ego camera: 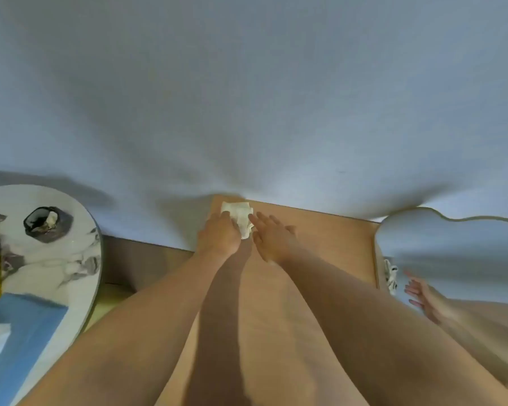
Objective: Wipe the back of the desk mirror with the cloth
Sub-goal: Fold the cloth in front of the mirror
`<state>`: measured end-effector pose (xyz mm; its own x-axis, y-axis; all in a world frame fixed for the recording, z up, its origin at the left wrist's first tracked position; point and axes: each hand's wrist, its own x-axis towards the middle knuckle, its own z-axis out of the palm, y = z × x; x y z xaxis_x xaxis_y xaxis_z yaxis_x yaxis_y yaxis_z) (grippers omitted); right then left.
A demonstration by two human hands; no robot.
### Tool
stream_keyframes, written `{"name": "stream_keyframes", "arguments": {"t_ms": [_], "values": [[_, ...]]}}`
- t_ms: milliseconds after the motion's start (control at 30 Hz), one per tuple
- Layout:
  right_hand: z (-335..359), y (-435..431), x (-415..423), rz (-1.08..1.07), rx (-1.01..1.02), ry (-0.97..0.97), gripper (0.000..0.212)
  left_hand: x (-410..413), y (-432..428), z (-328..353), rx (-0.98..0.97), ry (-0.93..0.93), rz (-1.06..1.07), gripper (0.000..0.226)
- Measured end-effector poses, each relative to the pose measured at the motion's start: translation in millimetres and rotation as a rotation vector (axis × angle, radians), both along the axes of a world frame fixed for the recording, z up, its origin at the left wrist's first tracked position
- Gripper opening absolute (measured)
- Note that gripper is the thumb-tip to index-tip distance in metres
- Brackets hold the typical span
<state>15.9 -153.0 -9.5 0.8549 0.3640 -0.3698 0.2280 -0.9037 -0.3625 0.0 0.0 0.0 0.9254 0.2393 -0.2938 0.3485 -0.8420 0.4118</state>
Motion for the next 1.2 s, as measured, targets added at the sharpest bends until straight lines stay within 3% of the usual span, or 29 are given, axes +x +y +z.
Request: {"name": "stream_keyframes", "arguments": {"t_ms": [200, 400, 467, 533, 633, 700, 800, 933, 1067, 1200], "values": [[-54, 23, 34, 0.107, -0.038, 0.03, 0.054, 42, 15, -46, -0.132, 0.048, 0.188, 0.031], [-69, 24, 37, 0.049, 0.08, -0.102, 0.049, 60, 13, -59, -0.272, 0.074, 0.358, 0.004], [-65, 25, 37, -0.03, 0.138, -0.039, 0.046, 61, 10, -57, -0.321, 0.066, 0.39, 0.014], [-54, 25, 39, -0.151, 0.237, 0.042, 0.042, 59, 7, -50, -0.426, 0.068, 0.438, 0.006], [-31, 17, 38, -0.466, 0.541, 0.174, 0.042, 51, -4, -34, -0.591, 0.061, 0.472, 0.015], [-12, 3, 32, -0.687, 0.727, 0.269, 0.054, 43, -18, -16, -0.697, 0.036, 0.48, 0.018], [17, -33, 16, -0.868, 0.947, 0.475, 0.063, 27, -48, 19, -0.904, 0.029, 0.448, 0.023], [62, -95, -21, -0.893, 1.247, 0.613, 0.059, -1, -108, 72, -1.284, 0.065, 0.381, 0.02], [120, -160, -67, -0.918, 1.51, 0.52, 0.043, -30, -178, 114, -1.485, 0.094, 0.255, 0.022], [173, -233, -119, -1.029, 1.543, 0.276, 0.041, -63, -246, 144, -1.38, 0.001, -0.022, 0.017]]}}
